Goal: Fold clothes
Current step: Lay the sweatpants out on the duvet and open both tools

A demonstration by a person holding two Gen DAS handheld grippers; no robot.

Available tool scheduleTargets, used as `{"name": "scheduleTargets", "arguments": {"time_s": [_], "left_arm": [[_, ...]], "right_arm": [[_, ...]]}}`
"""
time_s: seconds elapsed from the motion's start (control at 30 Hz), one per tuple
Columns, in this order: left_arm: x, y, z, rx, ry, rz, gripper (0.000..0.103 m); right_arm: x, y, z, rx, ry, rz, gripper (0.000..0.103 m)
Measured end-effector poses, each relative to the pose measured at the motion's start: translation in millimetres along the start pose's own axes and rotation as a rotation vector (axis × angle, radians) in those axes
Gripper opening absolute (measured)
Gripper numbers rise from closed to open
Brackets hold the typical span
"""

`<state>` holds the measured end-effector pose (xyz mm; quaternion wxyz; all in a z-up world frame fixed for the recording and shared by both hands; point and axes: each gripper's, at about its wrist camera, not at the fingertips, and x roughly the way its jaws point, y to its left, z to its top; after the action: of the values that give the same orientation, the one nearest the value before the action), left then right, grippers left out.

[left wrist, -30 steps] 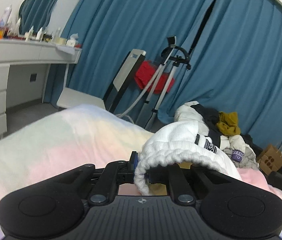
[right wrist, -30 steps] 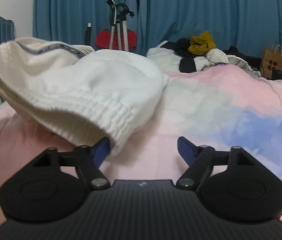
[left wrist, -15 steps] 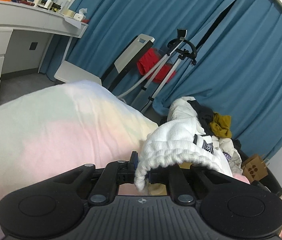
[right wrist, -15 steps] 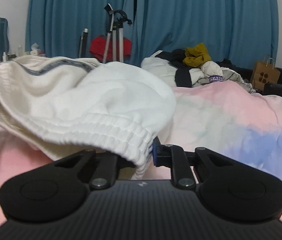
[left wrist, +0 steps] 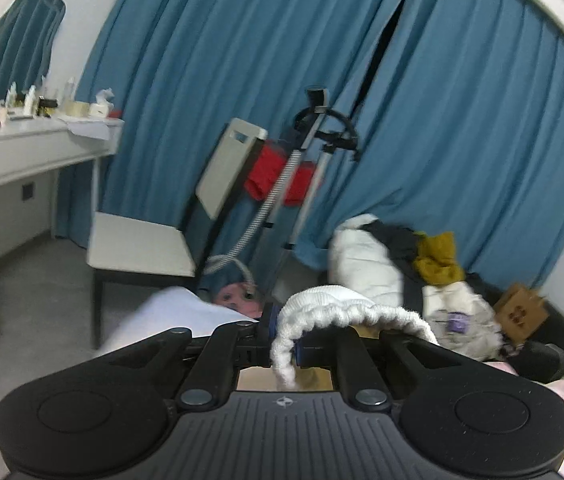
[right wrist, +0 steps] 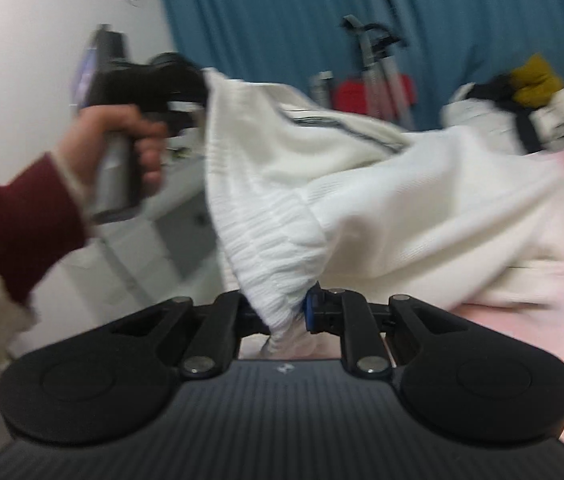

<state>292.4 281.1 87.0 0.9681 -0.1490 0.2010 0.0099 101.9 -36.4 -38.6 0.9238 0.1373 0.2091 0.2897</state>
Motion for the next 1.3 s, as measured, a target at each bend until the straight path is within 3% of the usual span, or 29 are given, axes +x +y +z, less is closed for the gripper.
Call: {"name": "scheduleTargets", "arguments": {"time_s": [0.1,0.17,0.27,0.4,0.43,0.47,0.5,0.53,0.57,0.63,0.73,0.83,1.03,1.3], "left_arm": [[33,27,13,0.036,0.064,0.070,0.009],[66,46,6,0.061,0.141,0.100,0.009],[110,71,-33,0.070,0.288,0.176,0.010],[123,103,-71,-0.059,0.351,0.167,0.014],[120,107,-77,-0.077,0.346,0.158,0.017],[113,109,-78,-0.077,0.338,0.154,0.019],[105,110,-79,-0.073,0.334,0.153,0.027],[97,111,-79,-0.068,0.331,0.153,0.039],[89,112,-79,-0.064,0.327,0.152,0.043],[65,112,-82,-0.041,0.312,0.163,0.057],[22,108,-88,-0.010,0.275,0.185,0.074],[-30,88,-94,0.020,0.212,0.191,0.083],[-119,24,-115,0.106,0.131,0.142,0.084],[-187,-70,-152,0.127,0.047,0.053,0.086]], "right_arm": [[36,21,-6,-0.023,0.042,0.089,0.016],[58,19,-19,-0.005,0.095,0.075,0.016],[88,10,-36,0.015,0.196,0.016,0.017],[87,3,-43,-0.006,0.247,0.004,0.020],[82,4,-42,-0.022,0.245,0.003,0.025],[75,6,-42,-0.039,0.244,0.005,0.036],[69,7,-43,-0.060,0.245,0.009,0.041],[63,6,-44,-0.082,0.249,0.010,0.054],[57,5,-45,-0.099,0.249,0.008,0.072],[40,3,-48,-0.125,0.243,0.001,0.086],[15,-3,-46,-0.124,0.237,-0.002,0.086],[-14,-13,-37,-0.114,0.207,-0.025,0.086],[-65,-47,3,-0.129,0.088,-0.112,0.086],[-103,-83,41,-0.174,-0.023,-0.226,0.086]]}}
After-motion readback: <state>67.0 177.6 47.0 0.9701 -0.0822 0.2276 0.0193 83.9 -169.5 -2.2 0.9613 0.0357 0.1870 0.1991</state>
